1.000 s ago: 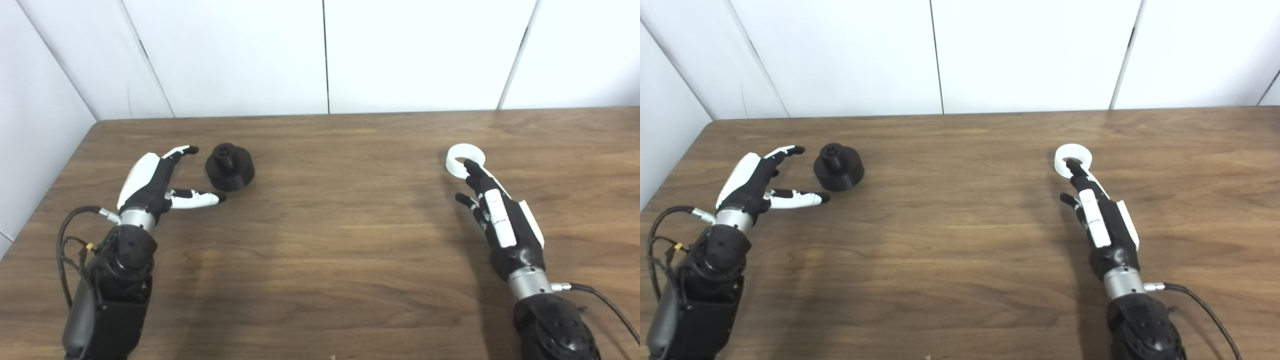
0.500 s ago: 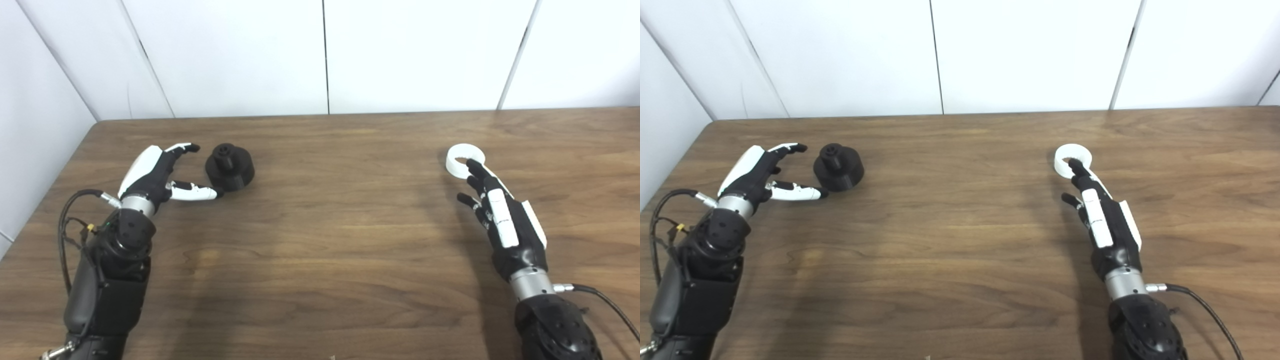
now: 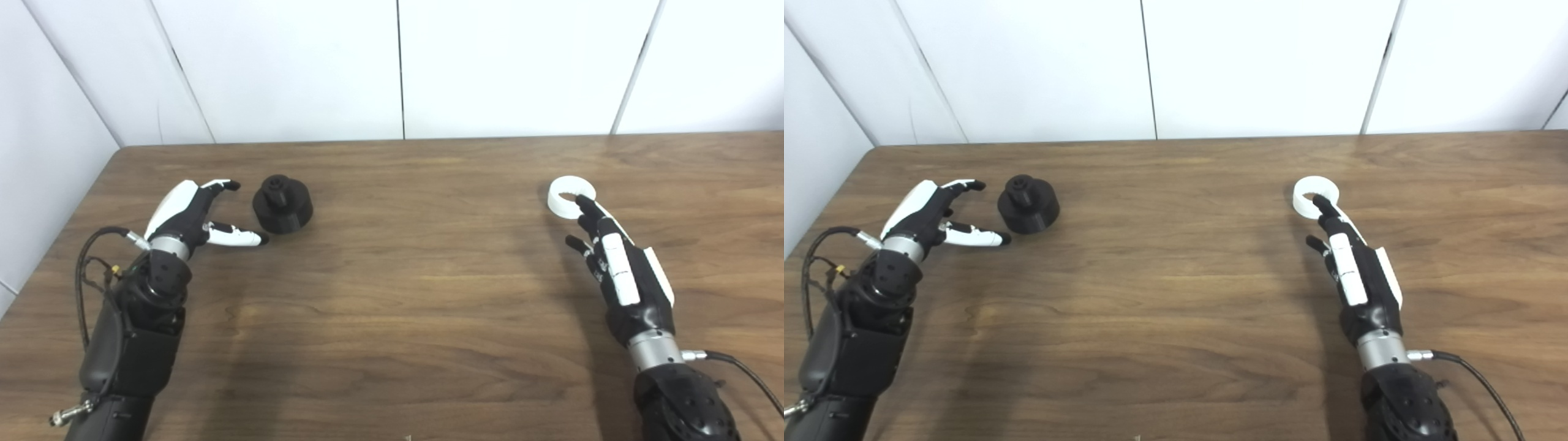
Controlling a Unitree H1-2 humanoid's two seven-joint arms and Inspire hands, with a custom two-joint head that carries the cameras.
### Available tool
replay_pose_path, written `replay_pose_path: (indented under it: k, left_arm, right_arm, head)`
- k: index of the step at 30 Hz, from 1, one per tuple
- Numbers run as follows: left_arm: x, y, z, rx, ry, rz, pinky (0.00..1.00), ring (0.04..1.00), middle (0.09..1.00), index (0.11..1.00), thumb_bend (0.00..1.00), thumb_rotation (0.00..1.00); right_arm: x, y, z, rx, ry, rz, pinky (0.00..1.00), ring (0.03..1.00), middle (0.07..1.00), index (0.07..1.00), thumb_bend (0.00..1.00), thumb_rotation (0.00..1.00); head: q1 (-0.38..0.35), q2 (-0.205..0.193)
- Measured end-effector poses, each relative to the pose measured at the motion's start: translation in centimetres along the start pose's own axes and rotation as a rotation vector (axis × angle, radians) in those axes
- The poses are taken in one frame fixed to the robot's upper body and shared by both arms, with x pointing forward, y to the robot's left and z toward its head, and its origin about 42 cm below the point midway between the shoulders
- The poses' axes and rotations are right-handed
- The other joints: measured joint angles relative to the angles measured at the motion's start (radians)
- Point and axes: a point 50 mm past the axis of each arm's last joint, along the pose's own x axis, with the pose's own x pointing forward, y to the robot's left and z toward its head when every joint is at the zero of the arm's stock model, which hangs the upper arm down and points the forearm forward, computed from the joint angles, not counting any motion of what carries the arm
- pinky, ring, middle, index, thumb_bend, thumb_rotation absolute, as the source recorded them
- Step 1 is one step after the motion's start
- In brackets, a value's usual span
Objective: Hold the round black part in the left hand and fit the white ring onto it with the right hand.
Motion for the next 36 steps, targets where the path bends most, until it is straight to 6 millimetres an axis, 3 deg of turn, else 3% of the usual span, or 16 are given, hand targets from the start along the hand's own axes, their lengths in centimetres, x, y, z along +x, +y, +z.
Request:
replay_pose_path:
  k: [26,36]
  left_arm:
    - [2.2,-0.8,2.3,0.024,-0.051,-0.025,0.85,0.955,0.929,0.837,0.89,0.24]
    - [2.8,-1.3,2.2,0.020,-0.039,-0.040,0.86,0.957,0.930,0.837,0.89,0.23]
  right_arm:
    - [-0.4,-0.1,-0.2,-0.020,0.000,-0.008,0.88,0.965,0.945,0.880,0.57,0.92]
    - [-0.6,-0.2,-0.3,-0.027,0.001,-0.020,0.85,0.954,0.941,0.879,0.57,0.92]
  head:
    - [-0.031,-0.006]
    - [-0.035,-0.009]
